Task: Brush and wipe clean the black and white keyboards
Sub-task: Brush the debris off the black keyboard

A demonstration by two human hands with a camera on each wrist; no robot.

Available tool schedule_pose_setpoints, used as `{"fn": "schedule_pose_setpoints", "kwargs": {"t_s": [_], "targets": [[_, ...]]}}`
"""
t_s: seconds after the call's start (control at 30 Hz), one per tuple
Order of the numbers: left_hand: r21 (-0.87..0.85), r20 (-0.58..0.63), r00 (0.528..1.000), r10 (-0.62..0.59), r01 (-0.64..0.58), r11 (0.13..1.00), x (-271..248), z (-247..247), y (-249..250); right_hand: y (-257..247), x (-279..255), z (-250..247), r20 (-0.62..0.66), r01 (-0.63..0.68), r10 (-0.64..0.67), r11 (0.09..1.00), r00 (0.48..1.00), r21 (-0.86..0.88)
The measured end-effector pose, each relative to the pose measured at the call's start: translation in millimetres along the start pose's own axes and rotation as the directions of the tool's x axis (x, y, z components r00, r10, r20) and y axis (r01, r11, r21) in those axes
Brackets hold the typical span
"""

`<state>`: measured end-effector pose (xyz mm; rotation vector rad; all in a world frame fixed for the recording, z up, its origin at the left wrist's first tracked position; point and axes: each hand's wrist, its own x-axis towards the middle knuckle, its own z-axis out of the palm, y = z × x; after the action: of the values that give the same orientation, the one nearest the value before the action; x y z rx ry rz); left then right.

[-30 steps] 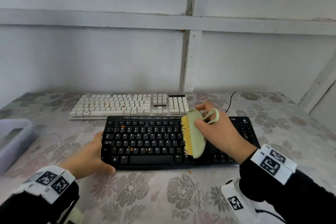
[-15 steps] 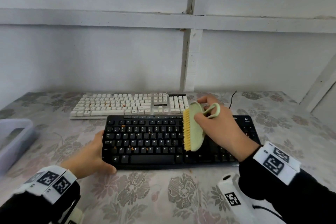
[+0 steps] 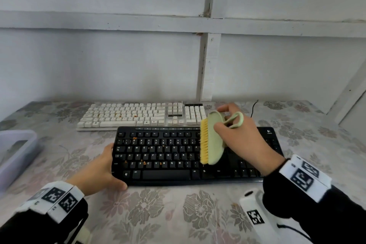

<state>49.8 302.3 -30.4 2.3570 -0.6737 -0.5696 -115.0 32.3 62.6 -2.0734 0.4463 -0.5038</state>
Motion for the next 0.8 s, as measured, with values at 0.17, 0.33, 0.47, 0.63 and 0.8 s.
{"fn": "schedule_pose_setpoints", "kwargs": {"t_s": [0.17,0.33,0.47,0.63,0.8], "targets": [[-0.005,0.011,1.000,-0.010,0.010,1.000,-1.4,-0.7,0.7,11.6,-9.9,15.8,0.167,-0.028,0.041,0.996,0.985,-0.083],[-0.019,0.019,1.000,-0.009,0.010,1.000,-0.9,-0.2,1.8,9.0,-29.6,7.7,0.253,-0.067,0.091,0.992,0.963,-0.103],[-0.014,0.018,1.000,-0.002,0.003,1.000,-1.5,-0.3,2.0,-4.7,-18.7,-3.0,0.117,-0.026,0.029,0.999,0.993,-0.024],[-0.011,0.014,1.000,0.006,-0.006,1.000,-2.2,-0.5,4.4,-6.1,8.3,3.9,0.015,0.000,0.000,1.000,1.000,-0.011],[-0.014,0.015,1.000,-0.001,0.002,1.000,-2.5,-0.4,4.1,5.7,-1.8,27.2,0.132,0.006,-0.002,0.999,0.991,-0.036]]}}
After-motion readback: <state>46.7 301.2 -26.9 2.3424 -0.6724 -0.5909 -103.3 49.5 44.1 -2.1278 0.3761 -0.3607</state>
